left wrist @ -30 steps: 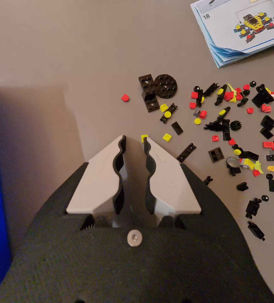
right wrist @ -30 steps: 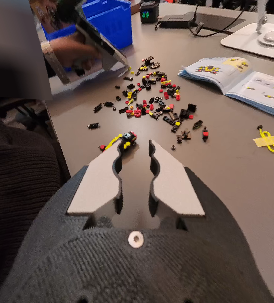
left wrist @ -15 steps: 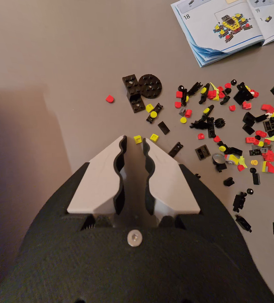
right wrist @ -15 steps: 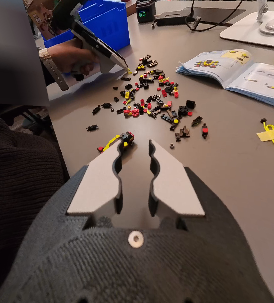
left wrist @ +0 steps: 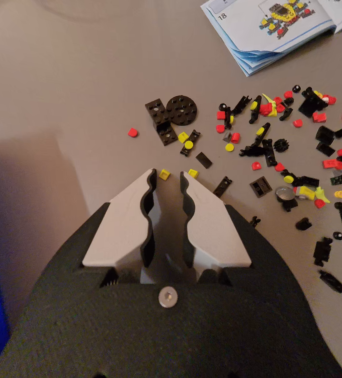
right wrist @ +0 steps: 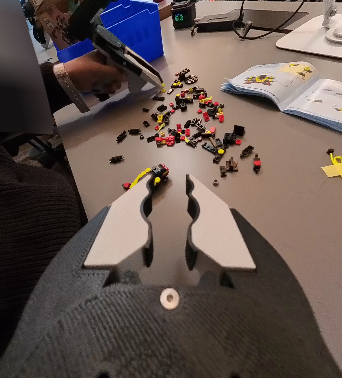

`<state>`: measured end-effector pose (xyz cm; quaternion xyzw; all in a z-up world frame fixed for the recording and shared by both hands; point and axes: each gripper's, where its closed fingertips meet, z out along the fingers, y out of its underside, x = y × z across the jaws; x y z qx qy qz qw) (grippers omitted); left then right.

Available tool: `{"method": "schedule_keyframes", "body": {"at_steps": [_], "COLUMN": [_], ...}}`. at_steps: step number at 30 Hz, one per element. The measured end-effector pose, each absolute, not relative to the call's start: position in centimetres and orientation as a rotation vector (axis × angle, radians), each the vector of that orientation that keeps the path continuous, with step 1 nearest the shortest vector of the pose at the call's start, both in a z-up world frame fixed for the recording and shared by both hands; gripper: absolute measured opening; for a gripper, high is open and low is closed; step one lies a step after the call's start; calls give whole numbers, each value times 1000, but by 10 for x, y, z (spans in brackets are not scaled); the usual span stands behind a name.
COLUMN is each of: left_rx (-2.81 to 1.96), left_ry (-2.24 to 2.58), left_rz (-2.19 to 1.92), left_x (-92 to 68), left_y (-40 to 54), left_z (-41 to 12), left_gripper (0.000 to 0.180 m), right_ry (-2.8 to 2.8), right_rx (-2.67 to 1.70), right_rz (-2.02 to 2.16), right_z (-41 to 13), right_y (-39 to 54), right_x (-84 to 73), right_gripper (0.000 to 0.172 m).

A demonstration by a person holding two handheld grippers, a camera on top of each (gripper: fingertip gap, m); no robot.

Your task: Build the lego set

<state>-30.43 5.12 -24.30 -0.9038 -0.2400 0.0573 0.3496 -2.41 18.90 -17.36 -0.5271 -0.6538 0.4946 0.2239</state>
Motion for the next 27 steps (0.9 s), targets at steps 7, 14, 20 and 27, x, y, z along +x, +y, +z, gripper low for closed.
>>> {"method": "schedule_keyframes", "body": {"at_steps": [7, 14, 20, 27], "left_rx": [-2386, -2246, -1989, -1828], "left_ry": [-553, -517, -273, -81], "left_rz": [212, 31, -428, -555], "left_x": [-302, -279, -172, -69], "left_y": [49, 68, 108, 122], "left_z": [-243, -209, -151, -124], "left_gripper": [7, 6, 5, 5], "right_ry": [-1810, -1806, -1615, -1345], "right_rx": [-1450, -1451, -1453, -1647], "right_rz": [1365, 1367, 1674, 2330], "right_z": [-173, -173, -134, -113], "right_y": [188, 188, 173, 135], "right_x": [-23, -23, -32, -32], "right_gripper": [28, 28, 29, 21]}}
